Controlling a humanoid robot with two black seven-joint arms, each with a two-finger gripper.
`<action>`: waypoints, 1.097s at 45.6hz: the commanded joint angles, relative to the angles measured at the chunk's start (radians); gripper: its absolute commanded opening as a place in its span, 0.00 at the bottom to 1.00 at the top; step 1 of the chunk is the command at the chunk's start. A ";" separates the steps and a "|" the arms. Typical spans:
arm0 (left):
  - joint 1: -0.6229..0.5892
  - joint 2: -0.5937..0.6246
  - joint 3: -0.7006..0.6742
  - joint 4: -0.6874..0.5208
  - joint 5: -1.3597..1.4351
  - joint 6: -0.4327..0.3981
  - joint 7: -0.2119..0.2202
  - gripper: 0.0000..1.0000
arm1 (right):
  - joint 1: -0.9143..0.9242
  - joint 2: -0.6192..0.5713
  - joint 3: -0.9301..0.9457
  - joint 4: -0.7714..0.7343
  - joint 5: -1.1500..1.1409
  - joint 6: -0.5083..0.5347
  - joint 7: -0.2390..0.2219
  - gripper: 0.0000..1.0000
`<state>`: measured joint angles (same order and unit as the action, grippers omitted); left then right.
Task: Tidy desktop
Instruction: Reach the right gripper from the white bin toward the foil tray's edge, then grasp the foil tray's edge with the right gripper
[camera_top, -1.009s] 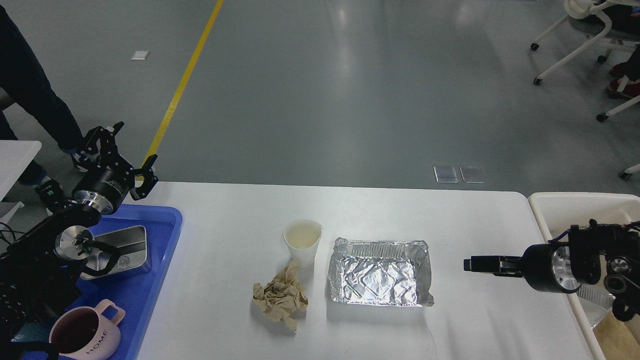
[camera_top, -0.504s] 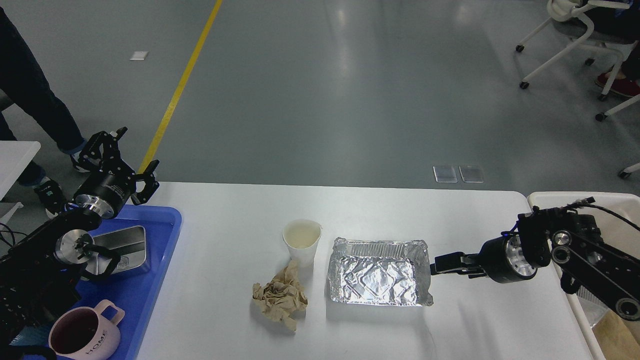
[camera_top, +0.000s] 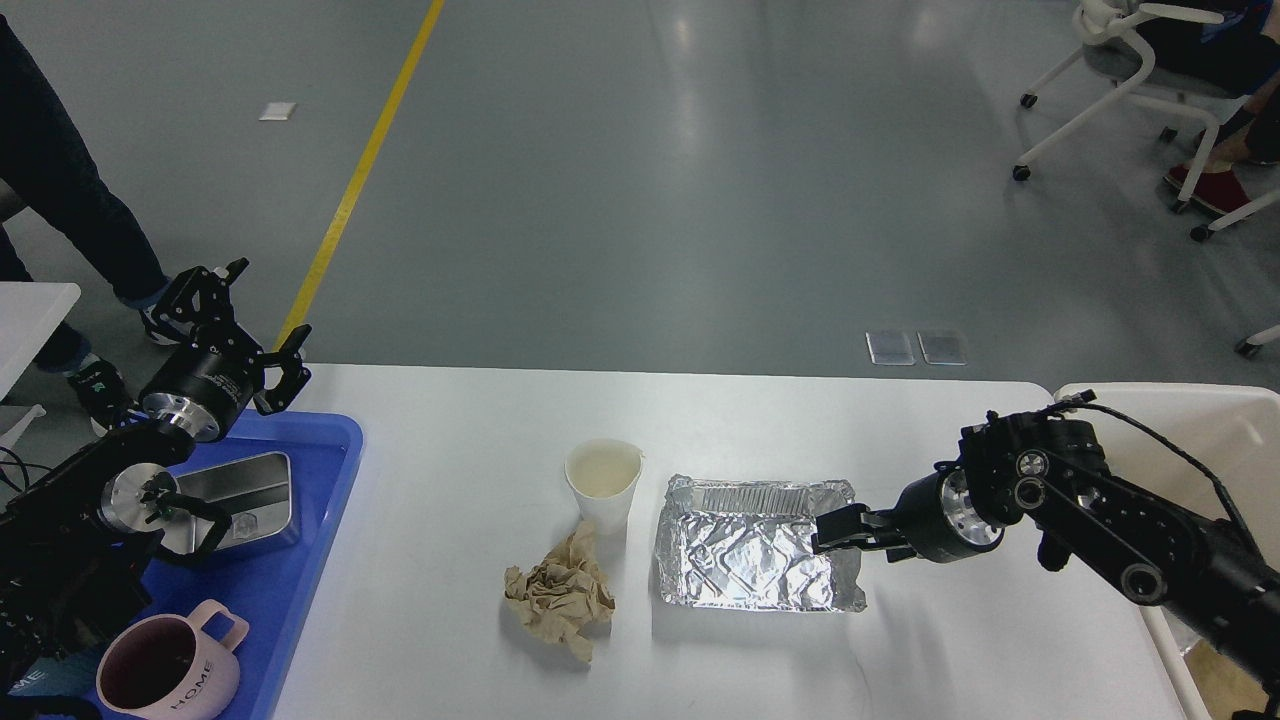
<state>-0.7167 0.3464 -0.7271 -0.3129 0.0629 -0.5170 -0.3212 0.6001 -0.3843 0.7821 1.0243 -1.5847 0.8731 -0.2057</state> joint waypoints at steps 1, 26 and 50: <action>-0.001 -0.001 0.000 0.000 0.000 0.002 -0.001 0.97 | 0.016 0.041 -0.003 -0.042 -0.001 -0.005 -0.001 1.00; 0.011 0.002 -0.002 0.000 0.000 0.000 -0.007 0.97 | 0.052 0.081 -0.044 -0.108 -0.011 -0.029 -0.001 0.96; 0.019 0.016 -0.002 0.000 0.000 0.000 -0.009 0.97 | 0.052 0.094 -0.030 -0.133 0.031 -0.051 -0.176 0.00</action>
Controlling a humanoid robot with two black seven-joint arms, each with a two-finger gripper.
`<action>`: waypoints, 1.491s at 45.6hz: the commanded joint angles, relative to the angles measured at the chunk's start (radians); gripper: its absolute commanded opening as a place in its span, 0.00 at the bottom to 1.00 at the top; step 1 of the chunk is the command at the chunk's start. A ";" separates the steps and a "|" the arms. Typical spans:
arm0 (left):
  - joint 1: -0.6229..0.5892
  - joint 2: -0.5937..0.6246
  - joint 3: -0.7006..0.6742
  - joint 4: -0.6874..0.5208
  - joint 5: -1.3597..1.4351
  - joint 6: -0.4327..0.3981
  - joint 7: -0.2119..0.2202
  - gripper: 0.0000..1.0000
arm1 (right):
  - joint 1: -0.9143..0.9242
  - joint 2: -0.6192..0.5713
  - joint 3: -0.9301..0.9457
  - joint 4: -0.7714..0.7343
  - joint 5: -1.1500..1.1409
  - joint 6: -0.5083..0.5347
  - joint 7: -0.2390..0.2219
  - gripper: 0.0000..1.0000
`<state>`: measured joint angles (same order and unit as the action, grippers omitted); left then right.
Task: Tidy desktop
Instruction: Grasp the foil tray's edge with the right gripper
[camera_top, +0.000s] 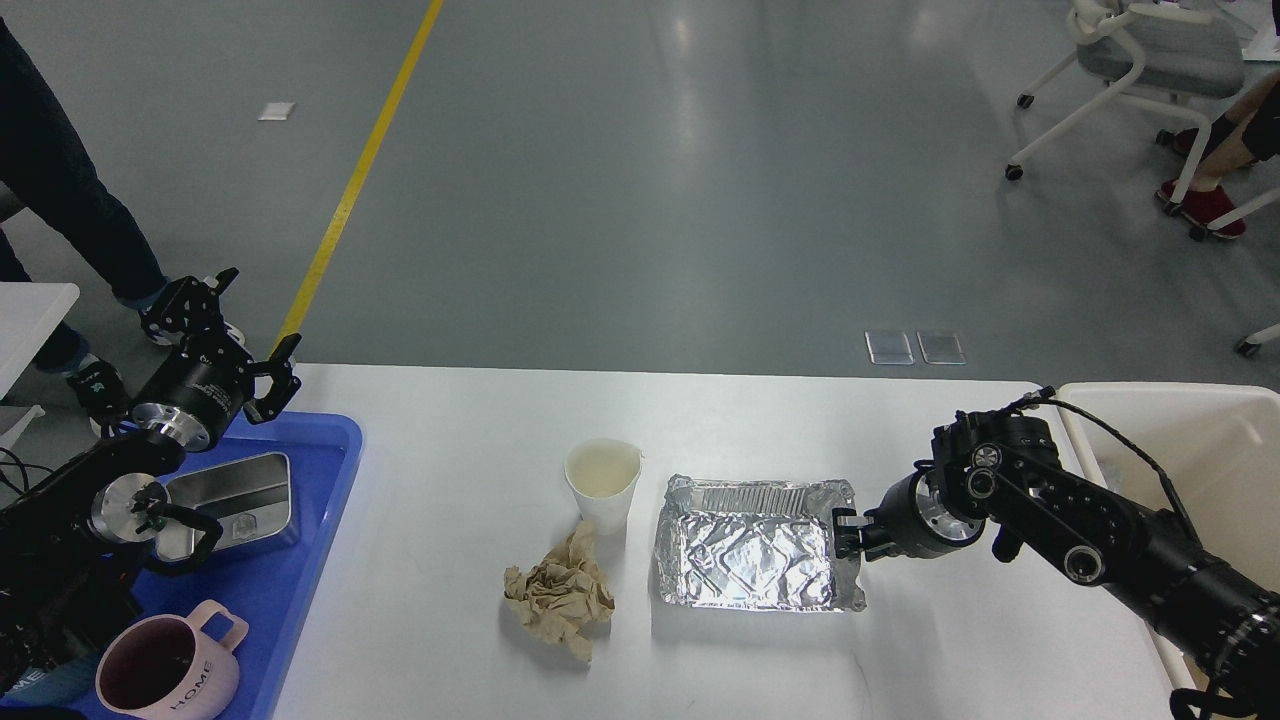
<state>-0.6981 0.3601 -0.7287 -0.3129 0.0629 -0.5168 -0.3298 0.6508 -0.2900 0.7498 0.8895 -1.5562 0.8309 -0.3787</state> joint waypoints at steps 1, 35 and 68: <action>0.000 0.002 0.000 0.000 0.000 0.000 0.000 0.97 | 0.001 0.000 0.002 0.002 0.004 -0.009 -0.003 0.00; 0.003 0.006 0.000 0.000 -0.002 -0.002 -0.003 0.97 | 0.013 -0.066 0.011 0.039 0.090 -0.009 -0.051 0.00; -0.008 0.011 -0.015 0.000 -0.005 -0.017 -0.250 0.97 | 0.012 -0.299 0.011 0.174 0.426 0.082 -0.051 0.00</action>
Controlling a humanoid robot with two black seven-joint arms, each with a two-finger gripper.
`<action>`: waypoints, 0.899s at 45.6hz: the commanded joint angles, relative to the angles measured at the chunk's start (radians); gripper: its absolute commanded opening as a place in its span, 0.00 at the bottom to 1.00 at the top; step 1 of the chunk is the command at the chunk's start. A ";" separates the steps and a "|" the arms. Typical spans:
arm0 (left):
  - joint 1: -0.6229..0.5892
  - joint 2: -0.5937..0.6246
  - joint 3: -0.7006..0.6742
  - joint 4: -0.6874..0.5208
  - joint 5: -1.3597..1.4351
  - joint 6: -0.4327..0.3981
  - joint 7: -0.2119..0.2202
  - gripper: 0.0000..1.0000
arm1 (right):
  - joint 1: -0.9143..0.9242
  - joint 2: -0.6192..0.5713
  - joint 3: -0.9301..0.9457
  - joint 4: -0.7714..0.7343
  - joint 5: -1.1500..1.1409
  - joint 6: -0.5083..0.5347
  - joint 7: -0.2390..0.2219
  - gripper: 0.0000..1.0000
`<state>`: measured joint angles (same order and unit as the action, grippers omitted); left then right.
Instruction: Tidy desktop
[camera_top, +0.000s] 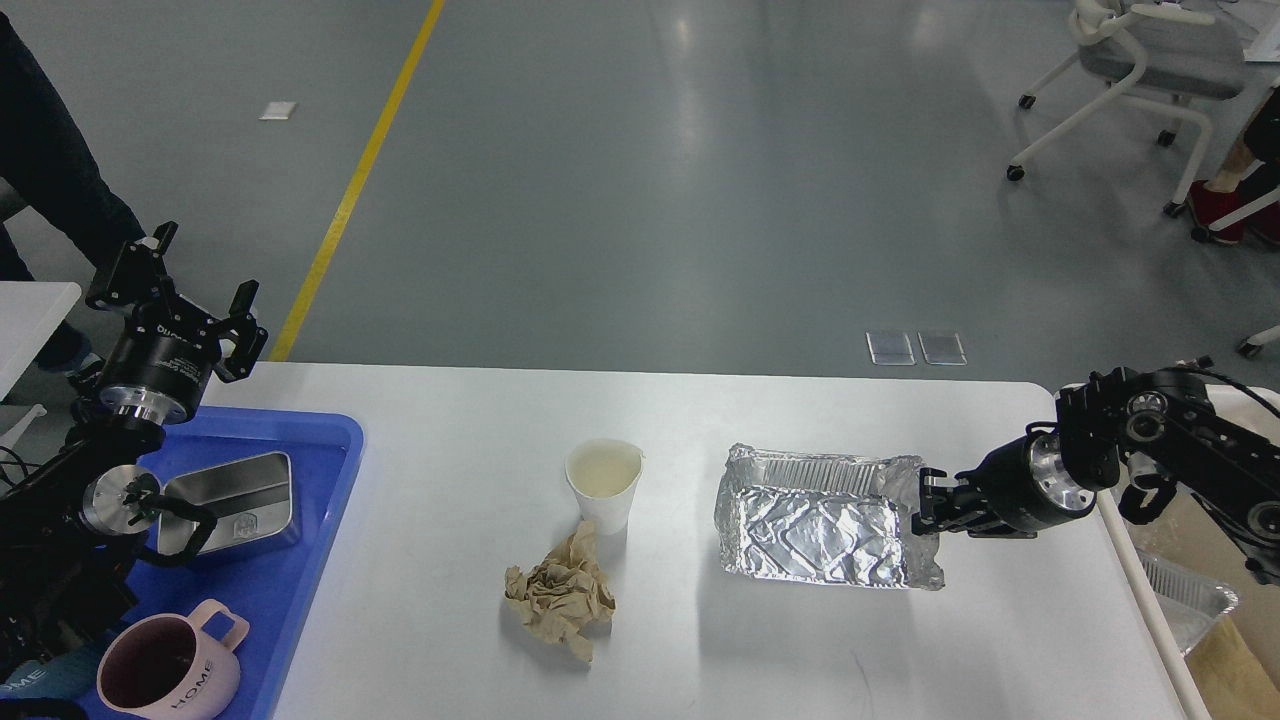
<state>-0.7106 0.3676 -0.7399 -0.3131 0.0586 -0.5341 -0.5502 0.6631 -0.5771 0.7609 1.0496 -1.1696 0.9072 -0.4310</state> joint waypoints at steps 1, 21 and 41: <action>0.005 0.004 -0.007 0.000 -0.003 0.000 -0.033 0.97 | 0.000 -0.012 0.000 0.013 0.045 0.006 0.001 0.00; -0.004 -0.004 -0.052 0.011 0.003 0.156 -0.138 0.97 | -0.005 -0.036 0.003 0.059 0.074 0.006 0.001 0.00; -0.082 -0.022 0.008 0.005 0.041 0.293 -0.252 0.97 | -0.022 -0.053 0.001 0.072 0.065 -0.007 -0.002 0.00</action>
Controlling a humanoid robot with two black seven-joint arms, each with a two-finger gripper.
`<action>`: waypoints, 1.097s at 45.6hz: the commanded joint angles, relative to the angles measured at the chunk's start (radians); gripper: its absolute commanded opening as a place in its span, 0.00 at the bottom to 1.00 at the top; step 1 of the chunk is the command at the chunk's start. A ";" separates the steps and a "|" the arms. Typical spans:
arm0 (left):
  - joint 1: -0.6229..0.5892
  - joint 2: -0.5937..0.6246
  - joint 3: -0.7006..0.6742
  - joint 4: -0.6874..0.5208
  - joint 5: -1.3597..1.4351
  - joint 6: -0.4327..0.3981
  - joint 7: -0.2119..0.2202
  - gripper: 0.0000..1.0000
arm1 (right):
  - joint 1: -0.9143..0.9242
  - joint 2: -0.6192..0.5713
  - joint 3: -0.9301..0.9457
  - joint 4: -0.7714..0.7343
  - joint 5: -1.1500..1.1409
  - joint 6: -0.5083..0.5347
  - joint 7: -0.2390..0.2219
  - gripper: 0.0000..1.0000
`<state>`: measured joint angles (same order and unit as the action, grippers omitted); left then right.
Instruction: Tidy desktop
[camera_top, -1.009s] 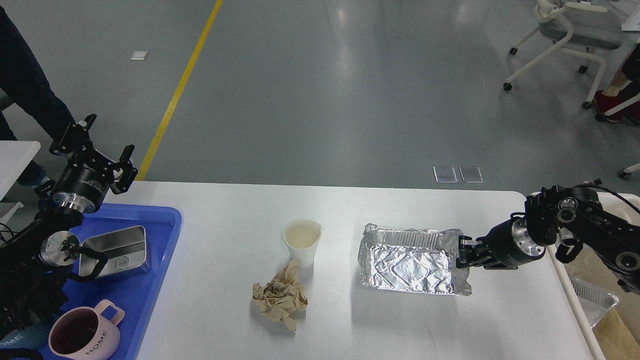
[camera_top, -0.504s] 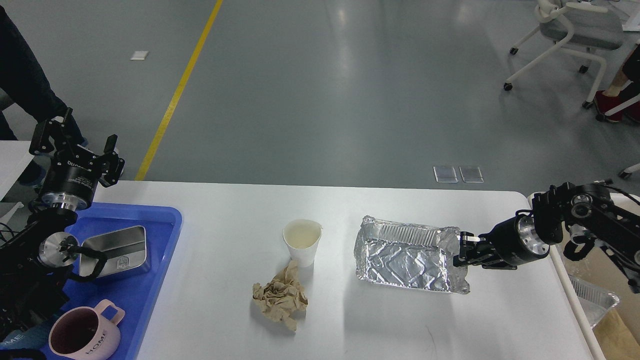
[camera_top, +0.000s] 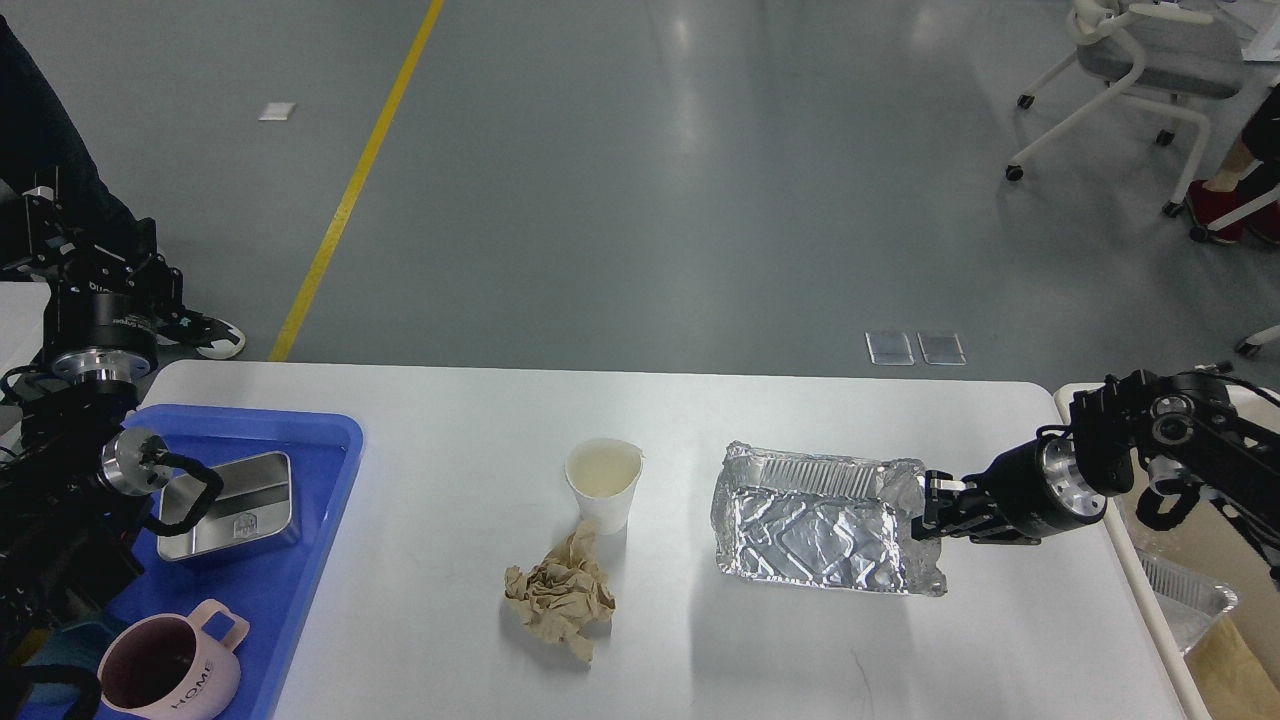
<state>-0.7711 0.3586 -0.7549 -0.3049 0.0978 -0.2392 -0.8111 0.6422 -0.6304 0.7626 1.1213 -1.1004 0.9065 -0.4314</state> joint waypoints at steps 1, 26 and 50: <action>-0.028 -0.016 0.029 -0.003 0.002 -0.002 0.007 0.97 | -0.001 0.000 0.001 0.000 -0.004 -0.008 -0.003 0.00; -0.180 -0.013 0.564 -0.017 0.097 -0.057 0.000 0.99 | -0.015 -0.023 0.033 0.014 -0.004 -0.011 -0.004 0.00; -0.120 0.241 1.085 -0.072 0.394 -0.046 -0.040 0.99 | -0.035 -0.017 0.086 0.014 -0.004 -0.011 -0.003 0.00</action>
<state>-0.9343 0.5625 0.2879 -0.3764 0.3969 -0.2885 -0.8386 0.6076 -0.6500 0.8379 1.1352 -1.1043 0.8965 -0.4342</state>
